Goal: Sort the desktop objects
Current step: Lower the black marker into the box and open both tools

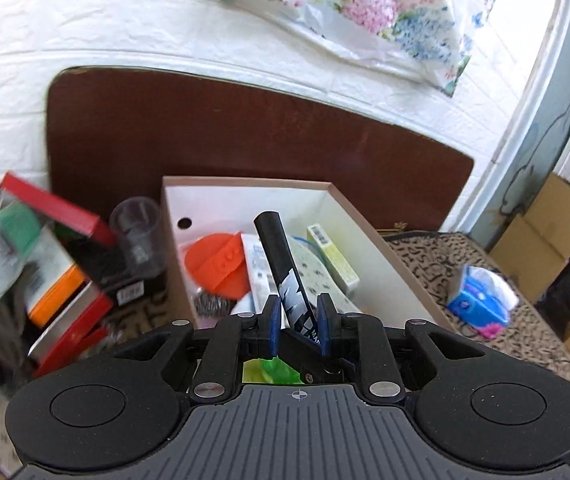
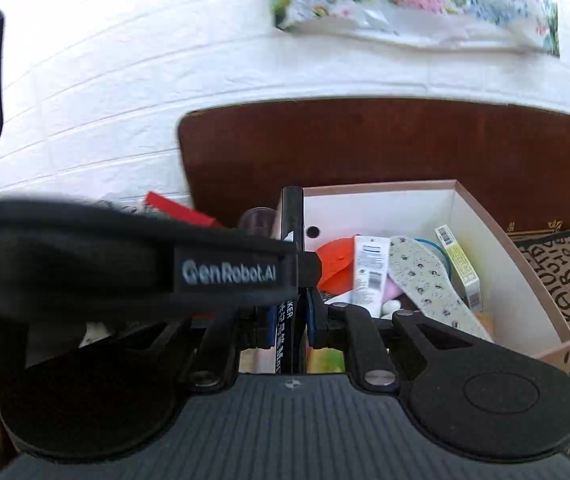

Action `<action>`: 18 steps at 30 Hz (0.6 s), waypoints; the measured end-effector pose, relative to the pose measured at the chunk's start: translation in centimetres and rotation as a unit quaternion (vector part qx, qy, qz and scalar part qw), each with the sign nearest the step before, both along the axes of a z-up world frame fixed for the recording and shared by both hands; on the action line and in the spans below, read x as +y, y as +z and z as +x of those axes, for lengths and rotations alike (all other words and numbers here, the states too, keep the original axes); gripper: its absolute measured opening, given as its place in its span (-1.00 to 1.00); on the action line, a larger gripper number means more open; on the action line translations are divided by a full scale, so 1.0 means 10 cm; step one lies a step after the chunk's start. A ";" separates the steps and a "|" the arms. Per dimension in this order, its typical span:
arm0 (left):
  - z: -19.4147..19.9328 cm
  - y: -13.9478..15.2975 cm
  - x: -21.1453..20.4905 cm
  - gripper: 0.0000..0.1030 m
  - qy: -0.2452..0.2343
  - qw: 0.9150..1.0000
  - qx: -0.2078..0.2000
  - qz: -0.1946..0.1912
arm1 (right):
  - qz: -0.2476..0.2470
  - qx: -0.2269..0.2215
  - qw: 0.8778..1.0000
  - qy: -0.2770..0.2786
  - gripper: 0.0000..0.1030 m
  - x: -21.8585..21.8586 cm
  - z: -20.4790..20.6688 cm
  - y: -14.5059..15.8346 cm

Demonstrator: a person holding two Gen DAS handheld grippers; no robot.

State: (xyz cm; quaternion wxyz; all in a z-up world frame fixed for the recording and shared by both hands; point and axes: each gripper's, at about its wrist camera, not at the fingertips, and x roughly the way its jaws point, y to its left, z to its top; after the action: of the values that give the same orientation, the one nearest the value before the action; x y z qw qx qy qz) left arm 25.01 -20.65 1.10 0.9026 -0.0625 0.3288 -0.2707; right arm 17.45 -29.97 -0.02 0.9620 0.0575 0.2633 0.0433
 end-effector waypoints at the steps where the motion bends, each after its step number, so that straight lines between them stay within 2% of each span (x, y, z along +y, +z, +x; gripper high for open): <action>1: 0.08 -0.02 -0.06 -0.68 -0.003 1.000 -0.001 0.006 | 0.005 0.008 1.000 -0.002 -0.66 -0.05 0.10 -0.01; 7: 0.73 -0.28 -0.14 -0.66 -0.001 0.998 0.054 -0.018 | 0.043 0.059 0.997 -0.008 -0.67 -0.32 0.70 -0.18; 13: 1.12 -0.51 -0.15 -0.65 0.008 0.997 0.077 -0.003 | 0.073 0.108 0.992 0.001 -0.67 -0.38 1.14 -0.41; 18: 1.29 -0.58 -0.15 -0.65 0.015 0.996 0.084 0.006 | 0.081 0.124 0.989 0.008 -0.67 -0.37 1.35 -0.50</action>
State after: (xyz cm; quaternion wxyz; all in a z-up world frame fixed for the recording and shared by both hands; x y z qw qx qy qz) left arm 37.90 -22.15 -4.68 0.8761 -0.0850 0.4043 -0.2486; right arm 30.90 -33.69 -4.97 0.9138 0.1383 0.3763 0.0652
